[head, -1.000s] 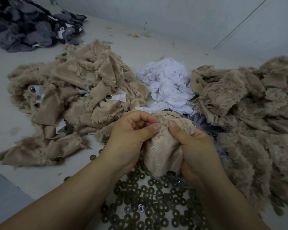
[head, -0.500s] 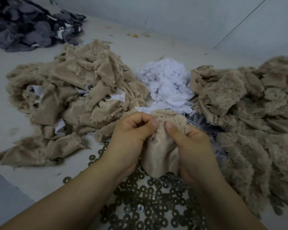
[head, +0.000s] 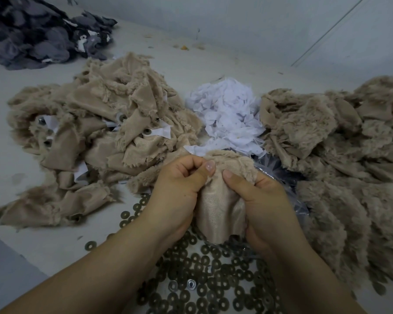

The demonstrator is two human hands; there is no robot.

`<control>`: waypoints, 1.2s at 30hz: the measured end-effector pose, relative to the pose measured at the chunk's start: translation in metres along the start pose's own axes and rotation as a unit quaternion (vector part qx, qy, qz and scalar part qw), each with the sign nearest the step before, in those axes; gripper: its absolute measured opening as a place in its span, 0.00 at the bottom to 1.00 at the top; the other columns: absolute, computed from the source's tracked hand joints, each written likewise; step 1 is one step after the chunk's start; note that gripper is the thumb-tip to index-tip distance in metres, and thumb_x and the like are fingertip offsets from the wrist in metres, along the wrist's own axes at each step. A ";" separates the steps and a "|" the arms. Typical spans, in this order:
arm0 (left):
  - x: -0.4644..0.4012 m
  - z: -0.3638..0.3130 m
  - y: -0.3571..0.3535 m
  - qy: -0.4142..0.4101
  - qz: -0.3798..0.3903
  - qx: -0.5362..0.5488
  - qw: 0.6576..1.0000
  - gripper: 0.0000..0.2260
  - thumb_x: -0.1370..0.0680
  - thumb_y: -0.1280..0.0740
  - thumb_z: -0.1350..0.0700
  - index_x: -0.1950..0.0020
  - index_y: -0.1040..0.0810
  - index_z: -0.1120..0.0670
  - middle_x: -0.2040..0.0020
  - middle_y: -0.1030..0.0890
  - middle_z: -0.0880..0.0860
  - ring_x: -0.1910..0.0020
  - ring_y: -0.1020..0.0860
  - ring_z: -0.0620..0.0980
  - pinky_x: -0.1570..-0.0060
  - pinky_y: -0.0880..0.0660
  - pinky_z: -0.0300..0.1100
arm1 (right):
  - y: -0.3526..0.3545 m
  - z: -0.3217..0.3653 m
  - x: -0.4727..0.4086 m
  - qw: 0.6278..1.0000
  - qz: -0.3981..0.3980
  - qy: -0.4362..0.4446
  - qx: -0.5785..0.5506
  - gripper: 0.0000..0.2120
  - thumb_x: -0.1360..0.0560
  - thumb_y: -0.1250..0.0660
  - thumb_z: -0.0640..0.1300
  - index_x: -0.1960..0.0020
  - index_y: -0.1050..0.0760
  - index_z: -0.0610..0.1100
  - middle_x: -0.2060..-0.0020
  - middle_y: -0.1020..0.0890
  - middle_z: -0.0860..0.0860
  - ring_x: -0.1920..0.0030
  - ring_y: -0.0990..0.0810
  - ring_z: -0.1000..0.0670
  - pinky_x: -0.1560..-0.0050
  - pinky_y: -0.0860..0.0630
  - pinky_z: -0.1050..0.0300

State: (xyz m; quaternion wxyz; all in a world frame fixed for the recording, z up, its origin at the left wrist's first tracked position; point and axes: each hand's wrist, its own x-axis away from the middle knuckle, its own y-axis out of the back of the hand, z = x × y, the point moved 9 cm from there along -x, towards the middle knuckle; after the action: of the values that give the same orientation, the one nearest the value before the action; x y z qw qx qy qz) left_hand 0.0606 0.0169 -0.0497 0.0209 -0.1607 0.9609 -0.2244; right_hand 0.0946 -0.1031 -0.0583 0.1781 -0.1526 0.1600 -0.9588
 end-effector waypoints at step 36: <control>0.003 -0.014 -0.002 -0.088 -0.016 -0.233 0.968 0.09 0.28 0.25 0.65 0.61 0.20 0.52 0.68 0.21 0.50 0.68 0.24 0.46 0.66 0.23 0.41 | 0.011 0.001 0.006 0.997 -0.071 -0.029 0.002 0.06 0.24 0.31 0.38 0.51 0.16 0.36 0.57 0.13 0.40 0.56 0.13 0.43 0.61 0.16 0.56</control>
State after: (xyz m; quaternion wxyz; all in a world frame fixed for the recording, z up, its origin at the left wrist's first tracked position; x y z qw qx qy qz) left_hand 0.0564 0.0204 -0.0365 0.0637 -0.1954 0.9784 0.0207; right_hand 0.0927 -0.1155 -0.0601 0.1147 -0.1913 0.1414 -0.9645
